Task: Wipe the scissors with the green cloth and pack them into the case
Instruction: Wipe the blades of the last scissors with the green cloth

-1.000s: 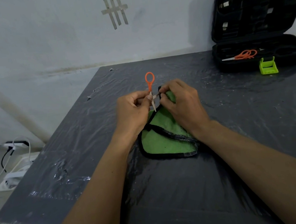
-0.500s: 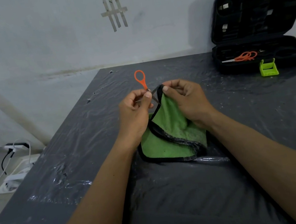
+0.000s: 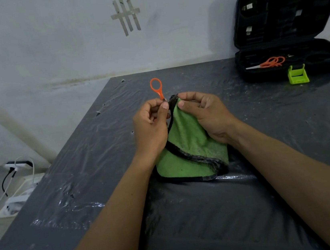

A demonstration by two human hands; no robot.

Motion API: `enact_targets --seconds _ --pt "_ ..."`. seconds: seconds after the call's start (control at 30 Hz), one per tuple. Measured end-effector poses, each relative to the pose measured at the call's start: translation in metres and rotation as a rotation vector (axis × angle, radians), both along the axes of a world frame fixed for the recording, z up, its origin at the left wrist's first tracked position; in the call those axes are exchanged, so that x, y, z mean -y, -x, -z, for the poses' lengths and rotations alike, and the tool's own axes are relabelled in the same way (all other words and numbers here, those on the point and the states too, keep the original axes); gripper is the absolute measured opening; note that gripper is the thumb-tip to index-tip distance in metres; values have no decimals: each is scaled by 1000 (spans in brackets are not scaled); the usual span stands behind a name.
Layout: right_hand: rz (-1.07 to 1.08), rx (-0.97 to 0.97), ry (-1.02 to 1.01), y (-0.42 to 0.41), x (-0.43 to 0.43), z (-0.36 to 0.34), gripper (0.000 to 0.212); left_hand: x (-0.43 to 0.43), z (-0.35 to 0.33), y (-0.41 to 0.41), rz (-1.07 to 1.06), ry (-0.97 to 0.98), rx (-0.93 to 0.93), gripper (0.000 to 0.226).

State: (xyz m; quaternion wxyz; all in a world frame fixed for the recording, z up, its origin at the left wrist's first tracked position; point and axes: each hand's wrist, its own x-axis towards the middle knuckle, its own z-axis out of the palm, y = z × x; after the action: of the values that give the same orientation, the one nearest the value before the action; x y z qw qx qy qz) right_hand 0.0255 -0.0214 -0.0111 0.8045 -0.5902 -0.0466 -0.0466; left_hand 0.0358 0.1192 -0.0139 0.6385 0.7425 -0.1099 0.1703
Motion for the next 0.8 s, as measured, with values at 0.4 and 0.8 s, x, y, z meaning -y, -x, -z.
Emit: enact_targets --seconds 0.4,0.8 --pt "65 117 57 2 -4 6 12 2 3 0 -18 -180 101 11" --pt "46 63 42 1 -5 8 7 2 -4 1 35 -199 87 9"
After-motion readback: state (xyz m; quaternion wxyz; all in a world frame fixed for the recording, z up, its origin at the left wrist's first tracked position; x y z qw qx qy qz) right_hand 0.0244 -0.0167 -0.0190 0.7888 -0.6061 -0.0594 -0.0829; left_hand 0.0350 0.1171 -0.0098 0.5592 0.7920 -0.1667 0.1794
